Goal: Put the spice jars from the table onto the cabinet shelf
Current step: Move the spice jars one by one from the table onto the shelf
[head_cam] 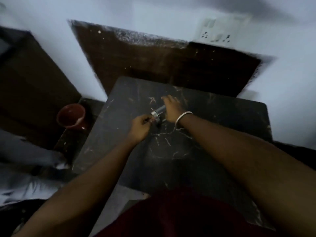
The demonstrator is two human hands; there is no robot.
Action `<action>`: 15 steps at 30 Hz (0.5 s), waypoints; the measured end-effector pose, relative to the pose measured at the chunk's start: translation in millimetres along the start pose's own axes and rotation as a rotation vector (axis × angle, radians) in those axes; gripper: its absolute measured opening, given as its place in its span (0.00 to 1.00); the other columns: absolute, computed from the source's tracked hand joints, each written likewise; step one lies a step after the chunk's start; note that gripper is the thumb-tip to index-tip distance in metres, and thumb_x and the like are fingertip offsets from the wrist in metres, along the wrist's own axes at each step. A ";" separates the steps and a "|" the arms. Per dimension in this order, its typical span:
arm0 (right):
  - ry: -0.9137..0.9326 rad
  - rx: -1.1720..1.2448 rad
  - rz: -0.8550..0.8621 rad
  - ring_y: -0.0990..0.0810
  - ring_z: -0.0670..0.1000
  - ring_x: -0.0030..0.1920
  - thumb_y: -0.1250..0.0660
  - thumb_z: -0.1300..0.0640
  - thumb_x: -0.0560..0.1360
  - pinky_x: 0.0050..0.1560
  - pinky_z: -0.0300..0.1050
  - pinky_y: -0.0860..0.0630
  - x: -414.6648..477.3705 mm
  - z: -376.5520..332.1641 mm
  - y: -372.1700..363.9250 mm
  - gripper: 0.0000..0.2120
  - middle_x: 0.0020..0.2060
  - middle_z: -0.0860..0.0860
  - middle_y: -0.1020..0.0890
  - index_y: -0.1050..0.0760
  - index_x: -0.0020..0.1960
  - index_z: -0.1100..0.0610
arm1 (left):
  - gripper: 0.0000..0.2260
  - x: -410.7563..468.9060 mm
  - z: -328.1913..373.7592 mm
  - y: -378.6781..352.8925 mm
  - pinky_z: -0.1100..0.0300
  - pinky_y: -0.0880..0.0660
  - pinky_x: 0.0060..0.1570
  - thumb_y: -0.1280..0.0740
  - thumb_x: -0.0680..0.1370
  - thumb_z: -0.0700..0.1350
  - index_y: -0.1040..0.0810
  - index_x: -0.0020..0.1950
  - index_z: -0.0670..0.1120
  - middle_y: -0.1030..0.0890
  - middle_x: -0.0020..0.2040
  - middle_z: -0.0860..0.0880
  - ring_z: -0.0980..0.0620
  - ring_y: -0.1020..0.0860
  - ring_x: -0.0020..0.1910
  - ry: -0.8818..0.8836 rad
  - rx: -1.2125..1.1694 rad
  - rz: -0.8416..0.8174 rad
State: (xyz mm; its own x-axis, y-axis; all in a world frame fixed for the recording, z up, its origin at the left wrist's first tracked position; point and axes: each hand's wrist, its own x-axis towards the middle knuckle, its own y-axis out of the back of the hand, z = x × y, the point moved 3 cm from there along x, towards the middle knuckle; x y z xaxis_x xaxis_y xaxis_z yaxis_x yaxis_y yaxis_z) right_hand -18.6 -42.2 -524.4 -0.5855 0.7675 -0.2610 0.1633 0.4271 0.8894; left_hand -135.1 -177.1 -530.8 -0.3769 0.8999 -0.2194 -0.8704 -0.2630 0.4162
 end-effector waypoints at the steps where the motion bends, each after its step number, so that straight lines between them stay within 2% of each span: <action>1: 0.025 -0.073 -0.062 0.48 0.68 0.81 0.36 0.59 0.79 0.80 0.61 0.44 11.4 -3.8 -12.6 0.34 0.82 0.60 0.46 0.45 0.82 0.55 | 0.08 -4.3 -13.9 1.0 0.54 0.23 0.54 0.35 0.82 0.34 0.15 0.53 0.38 0.14 0.52 0.40 0.49 0.19 0.50 0.029 -0.002 -0.033; 3: 0.052 -0.230 -0.146 0.55 0.66 0.82 0.43 0.52 0.83 0.80 0.65 0.50 26.6 -3.4 -33.5 0.32 0.84 0.55 0.52 0.51 0.84 0.52 | 0.09 -13.8 -34.6 0.9 0.54 0.23 0.57 0.36 0.84 0.38 0.16 0.58 0.37 0.14 0.54 0.40 0.50 0.19 0.51 0.082 -0.020 -0.099; 4: 0.049 -0.308 -0.181 0.54 0.65 0.82 0.45 0.50 0.84 0.79 0.66 0.50 33.2 -3.4 -42.3 0.32 0.83 0.55 0.51 0.53 0.84 0.52 | 0.10 -17.5 -43.7 2.8 0.55 0.23 0.58 0.36 0.84 0.38 0.17 0.59 0.37 0.15 0.55 0.40 0.50 0.19 0.52 0.103 -0.029 -0.123; 7: 0.009 -0.527 -0.126 0.38 0.66 0.75 0.34 0.50 0.79 0.74 0.64 0.38 37.0 -1.3 -54.9 0.38 0.77 0.61 0.37 0.49 0.83 0.53 | 0.10 -24.8 -61.4 5.6 0.68 0.23 0.52 0.37 0.84 0.36 0.19 0.63 0.35 0.17 0.56 0.41 0.50 0.20 0.54 0.158 -0.101 -0.164; 9: 0.031 -0.622 -0.072 0.33 0.63 0.70 0.26 0.49 0.72 0.68 0.63 0.33 33.5 -1.5 -59.4 0.43 0.70 0.60 0.32 0.42 0.80 0.53 | 0.11 -24.8 -71.3 7.3 0.66 0.24 0.54 0.37 0.84 0.34 0.21 0.64 0.32 0.18 0.58 0.36 0.49 0.21 0.55 0.202 -0.148 -0.154; 11: 0.063 -0.613 -0.068 0.31 0.62 0.68 0.22 0.46 0.67 0.66 0.62 0.31 29.1 3.1 -65.3 0.42 0.68 0.59 0.31 0.37 0.76 0.51 | 0.10 -22.7 -76.3 7.3 0.57 0.24 0.58 0.37 0.84 0.33 0.21 0.64 0.33 0.18 0.59 0.34 0.46 0.21 0.55 0.235 -0.161 -0.165; 13: 0.031 -0.481 -0.136 0.29 0.64 0.69 0.20 0.44 0.65 0.67 0.61 0.28 22.8 10.8 -71.5 0.45 0.69 0.60 0.31 0.38 0.75 0.52 | 0.10 -17.9 -76.2 5.8 0.52 0.23 0.60 0.37 0.84 0.34 0.21 0.64 0.36 0.18 0.58 0.37 0.43 0.20 0.56 0.251 -0.137 -0.195; 15: -0.021 -0.271 -0.206 0.25 0.65 0.68 0.20 0.44 0.65 0.66 0.57 0.25 12.2 17.0 -75.1 0.47 0.70 0.61 0.28 0.40 0.76 0.54 | 0.12 -12.4 -70.8 4.6 0.57 0.22 0.55 0.38 0.84 0.34 0.22 0.66 0.37 0.18 0.58 0.39 0.44 0.19 0.55 0.264 -0.147 -0.209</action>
State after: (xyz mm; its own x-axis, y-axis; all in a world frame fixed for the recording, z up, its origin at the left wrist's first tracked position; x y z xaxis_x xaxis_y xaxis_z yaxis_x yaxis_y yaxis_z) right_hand -24.6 -56.8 -600.8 -0.5671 0.6893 -0.4507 -0.1751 0.4339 0.8838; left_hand -156.8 -214.1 -588.6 -0.2384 0.8238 -0.5144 -0.9662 -0.1476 0.2114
